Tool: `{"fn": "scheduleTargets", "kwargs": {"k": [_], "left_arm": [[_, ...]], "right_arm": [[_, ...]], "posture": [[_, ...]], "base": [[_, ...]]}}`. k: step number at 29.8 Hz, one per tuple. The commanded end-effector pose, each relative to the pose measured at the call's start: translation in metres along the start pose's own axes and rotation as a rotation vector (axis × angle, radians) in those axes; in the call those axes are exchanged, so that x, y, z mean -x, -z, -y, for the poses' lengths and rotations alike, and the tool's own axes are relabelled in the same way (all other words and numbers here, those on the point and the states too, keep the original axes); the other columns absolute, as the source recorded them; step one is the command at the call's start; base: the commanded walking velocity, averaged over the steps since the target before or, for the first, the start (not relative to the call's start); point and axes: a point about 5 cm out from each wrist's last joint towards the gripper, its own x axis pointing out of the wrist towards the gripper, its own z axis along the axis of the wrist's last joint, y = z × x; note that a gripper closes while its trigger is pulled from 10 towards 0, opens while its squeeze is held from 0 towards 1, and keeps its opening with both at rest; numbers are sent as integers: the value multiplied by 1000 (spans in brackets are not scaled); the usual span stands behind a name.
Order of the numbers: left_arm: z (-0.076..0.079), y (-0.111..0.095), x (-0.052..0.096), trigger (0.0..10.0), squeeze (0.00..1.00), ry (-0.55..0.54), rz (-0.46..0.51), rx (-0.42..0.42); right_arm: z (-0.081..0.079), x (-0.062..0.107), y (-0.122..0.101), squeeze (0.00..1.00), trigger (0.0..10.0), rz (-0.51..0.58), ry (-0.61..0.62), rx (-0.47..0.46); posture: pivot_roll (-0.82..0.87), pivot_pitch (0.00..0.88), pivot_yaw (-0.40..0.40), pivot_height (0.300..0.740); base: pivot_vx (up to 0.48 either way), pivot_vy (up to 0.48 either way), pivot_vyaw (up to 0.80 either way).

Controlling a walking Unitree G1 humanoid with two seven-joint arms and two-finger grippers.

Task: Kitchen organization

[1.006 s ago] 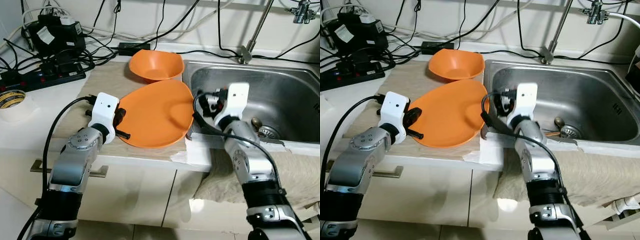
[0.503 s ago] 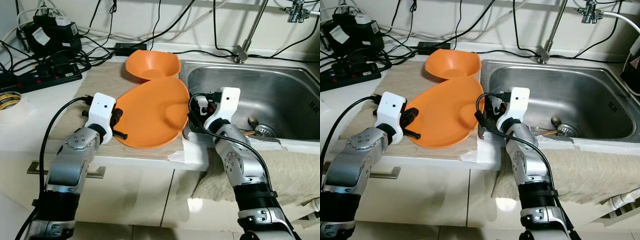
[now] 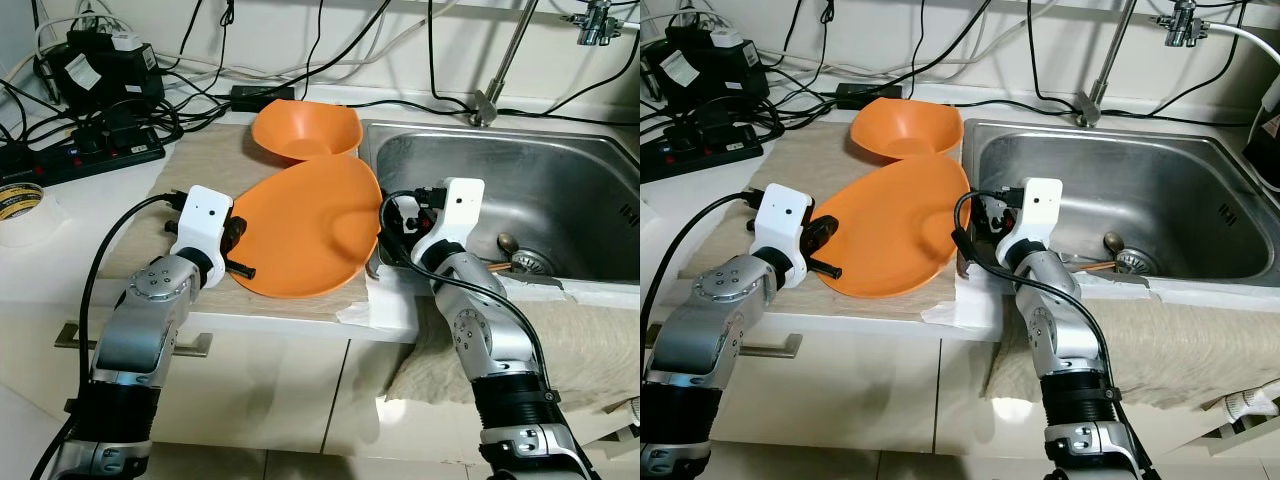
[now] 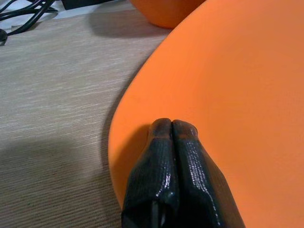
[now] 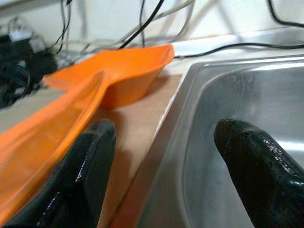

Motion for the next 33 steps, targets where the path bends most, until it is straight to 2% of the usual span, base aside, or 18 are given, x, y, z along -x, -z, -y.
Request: {"fn": "scheduleTargets", "kwargs": {"k": [1,5,6,7,9,15,23,24,26,33], "left_arm": [[9,44,-2,10000,0,24,-207,27],[9,44,-2,10000,0,25,-205,23],[9,44,-2,10000,0,25,-205,23],[9,43,-2,10000,0,27,-204,22],[9,43,-3,10000,0,29,-204,20],[9,41,-5,10000,0,30,-200,17],[10,41,-5,10000,0,32,-199,15],[10,41,-5,10000,0,32,-199,15],[10,40,-6,10000,0,32,-199,14],[9,39,-6,10000,0,31,-197,13]], "right_arm": [[3,4,-2,0,10000,-1,-2,28],[15,8,-9,0,10000,50,76,135],[15,8,-9,0,10000,50,76,135],[17,8,-14,0,10000,81,95,193],[16,9,-17,0,10000,101,99,224],[12,9,-21,0,10000,122,91,234],[2,2,-22,0,10000,134,67,59],[2,2,-22,0,10000,134,67,59],[-6,-4,-18,0,10000,105,33,-47],[-20,-16,-9,0,10000,50,-23,-190]], "posture": [[77,0,-52,732],[71,0,-49,732],[71,0,-49,732],[68,0,-47,732],[68,0,-47,732],[67,0,-44,732],[70,0,-45,732],[70,0,-45,732],[72,0,-43,732],[76,0,-40,732]], "base": [[0,0,0],[0,0,0],[0,0,0],[0,0,0],[0,0,0],[0,0,0],[0,0,0],[0,0,0],[0,0,0],[0,0,0]]}}
